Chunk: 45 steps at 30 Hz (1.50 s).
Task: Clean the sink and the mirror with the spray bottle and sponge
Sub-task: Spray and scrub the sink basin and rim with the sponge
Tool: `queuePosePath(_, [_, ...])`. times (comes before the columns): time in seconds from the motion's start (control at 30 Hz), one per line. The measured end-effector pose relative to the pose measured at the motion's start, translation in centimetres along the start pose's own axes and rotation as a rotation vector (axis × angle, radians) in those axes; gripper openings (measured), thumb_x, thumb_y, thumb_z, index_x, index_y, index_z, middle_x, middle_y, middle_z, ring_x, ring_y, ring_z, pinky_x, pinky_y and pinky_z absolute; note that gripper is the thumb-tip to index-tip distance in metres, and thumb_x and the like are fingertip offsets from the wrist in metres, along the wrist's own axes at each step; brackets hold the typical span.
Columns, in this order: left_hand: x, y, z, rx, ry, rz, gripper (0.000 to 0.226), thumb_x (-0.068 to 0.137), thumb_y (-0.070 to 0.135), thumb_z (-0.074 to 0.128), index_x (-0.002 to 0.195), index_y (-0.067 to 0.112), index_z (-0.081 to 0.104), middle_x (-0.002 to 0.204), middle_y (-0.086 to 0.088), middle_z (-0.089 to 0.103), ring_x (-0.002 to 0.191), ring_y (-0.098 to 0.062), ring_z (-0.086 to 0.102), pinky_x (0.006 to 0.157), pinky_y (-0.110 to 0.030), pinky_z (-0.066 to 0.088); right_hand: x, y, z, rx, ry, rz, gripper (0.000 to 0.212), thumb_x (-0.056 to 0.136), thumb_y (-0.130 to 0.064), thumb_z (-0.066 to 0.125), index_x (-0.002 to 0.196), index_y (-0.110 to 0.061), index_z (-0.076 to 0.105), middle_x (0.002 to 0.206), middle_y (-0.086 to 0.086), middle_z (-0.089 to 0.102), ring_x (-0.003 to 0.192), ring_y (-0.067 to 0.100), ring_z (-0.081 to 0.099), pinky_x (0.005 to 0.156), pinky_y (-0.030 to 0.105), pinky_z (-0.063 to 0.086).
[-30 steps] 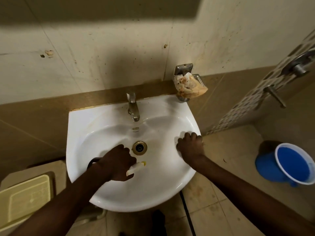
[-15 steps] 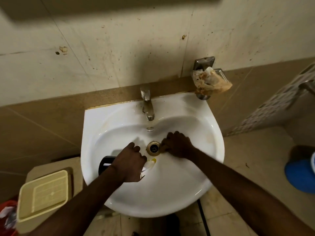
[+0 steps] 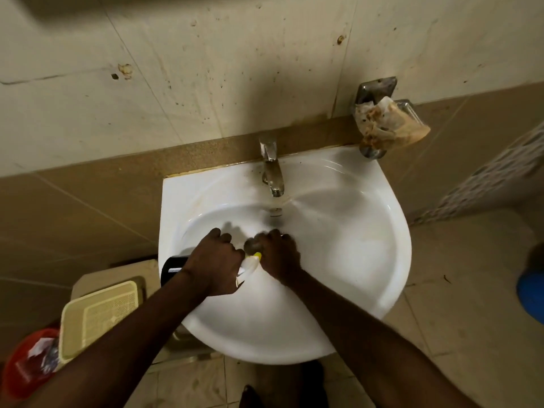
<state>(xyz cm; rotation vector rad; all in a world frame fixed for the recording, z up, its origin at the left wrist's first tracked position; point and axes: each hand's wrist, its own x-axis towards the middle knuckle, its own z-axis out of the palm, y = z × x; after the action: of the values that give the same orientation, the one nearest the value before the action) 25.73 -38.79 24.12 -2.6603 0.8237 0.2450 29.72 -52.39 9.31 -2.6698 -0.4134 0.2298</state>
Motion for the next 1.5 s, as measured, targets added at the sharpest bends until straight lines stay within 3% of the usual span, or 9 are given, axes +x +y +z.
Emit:
queuePosePath(0.2, [1.2, -0.2, -0.4, 0.071, -0.107, 0.141, 0.027, 0.057, 0.045, 0.066, 0.050, 0.020, 0.058, 0.044, 0.001, 0.057, 0.054, -0.020, 0.053, 0.061, -0.026, 0.037, -4.4, 5.2, -7.1, 0.091, -0.619, -0.494, 0.031, 0.079, -0.050, 0.051, 0.101, -0.033, 0.064, 0.104, -0.006, 0.060, 0.097, 0.015, 0.058, 0.084, 0.037, 0.046])
queuePosePath(0.37, [0.8, -0.8, -1.3, 0.058, -0.079, 0.158, 0.032, 0.083, 0.044, 0.048, 0.084, 0.016, 0.063, 0.075, -0.002, 0.068, 0.082, -0.023, 0.055, 0.078, -0.032, 0.034, -6.1, 8.6, -10.9, -0.589, -0.280, -0.147, 0.045, 0.088, -0.040, 0.027, 0.120, -0.025, 0.055, 0.117, 0.008, 0.054, 0.106, 0.031, 0.053, 0.087, 0.036, 0.039])
queuePosePath(0.53, [0.0, -1.3, -1.7, 0.003, 0.007, 0.190, 0.026, 0.055, 0.045, 0.050, 0.046, 0.021, 0.054, 0.034, 0.003, 0.048, 0.044, -0.019, 0.050, 0.055, -0.021, 0.037, -3.8, 5.4, -6.7, -0.263, -0.188, 0.334, 0.025, 0.091, -0.036, 0.047, 0.115, -0.033, 0.053, 0.113, 0.005, 0.046, 0.104, 0.033, 0.048, 0.078, 0.042, 0.044])
queuePosePath(0.73, [-1.2, -1.1, -1.3, -0.080, 0.138, 0.204, 0.038, 0.065, 0.043, 0.031, 0.046, 0.019, 0.055, 0.034, 0.001, 0.048, 0.043, -0.022, 0.051, 0.054, -0.023, 0.041, -7.1, 0.7, -7.0, 0.109, -0.635, -0.154, 0.039, 0.085, -0.045, 0.054, 0.114, -0.020, 0.061, 0.111, 0.012, 0.060, 0.099, 0.034, 0.059, 0.086, 0.043, 0.047])
queuePosePath(1.03, [-3.0, -0.3, -0.7, -0.143, 0.005, 0.516, 0.032, 0.074, 0.044, 0.059, 0.053, 0.021, 0.054, 0.044, 0.001, 0.052, 0.053, -0.018, 0.028, 0.066, -0.025, 0.044, -9.4, 4.4, -17.9, -0.090, -0.955, -0.090, 0.032, 0.085, -0.032, 0.058, 0.117, -0.032, 0.060, 0.112, -0.008, 0.055, 0.100, 0.012, 0.050, 0.083, 0.026, 0.040])
queuePosePath(1.23, [-1.7, 0.1, -0.5, -0.163, -0.159, 0.429, 0.053, 0.075, 0.049, 0.022, 0.067, 0.013, 0.060, 0.063, -0.007, 0.065, 0.068, -0.027, 0.053, 0.077, -0.033, 0.034, -8.6, -0.5, -8.2, -0.015, -0.657, -0.182, 0.046, 0.085, -0.064, 0.043, 0.116, -0.033, 0.057, 0.110, 0.005, 0.056, 0.101, 0.027, 0.053, 0.089, 0.044, 0.045])
queuePosePath(1.33, [-0.8, -0.3, -0.3, -0.102, -0.223, 0.460, 0.050, 0.076, 0.048, 0.029, 0.079, 0.013, 0.065, 0.072, -0.007, 0.067, 0.079, -0.026, 0.055, 0.080, -0.034, 0.033, -7.4, 0.0, -10.3, 0.124, -0.872, -0.177, 0.036, 0.086, -0.041, 0.058, 0.120, -0.029, 0.058, 0.119, 0.004, 0.056, 0.107, 0.024, 0.054, 0.093, 0.043, 0.045])
queuePosePath(1.4, [-0.2, -0.9, 0.3, -0.020, -0.182, 0.482, 0.036, 0.074, 0.046, 0.042, 0.069, 0.019, 0.064, 0.062, -0.001, 0.064, 0.070, -0.020, 0.056, 0.075, -0.031, 0.039, -7.2, 1.8, -12.5, 0.140, -1.057, -0.189, 0.036, 0.086, -0.027, 0.061, 0.122, -0.027, 0.057, 0.121, 0.000, 0.057, 0.108, 0.019, 0.054, 0.093, 0.038, 0.045])
queuePosePath(1.5, [-0.1, -1.2, 1.1, -0.054, -0.019, 0.378, 0.042, 0.065, 0.051, 0.033, 0.045, 0.022, 0.056, 0.037, 0.005, 0.050, 0.045, -0.015, 0.052, 0.057, -0.022, 0.043, -8.3, 3.0, -11.0, -0.014, -0.845, -0.128, 0.032, 0.088, -0.034, 0.054, 0.120, -0.030, 0.056, 0.118, 0.004, 0.055, 0.108, 0.025, 0.053, 0.091, 0.041, 0.045])
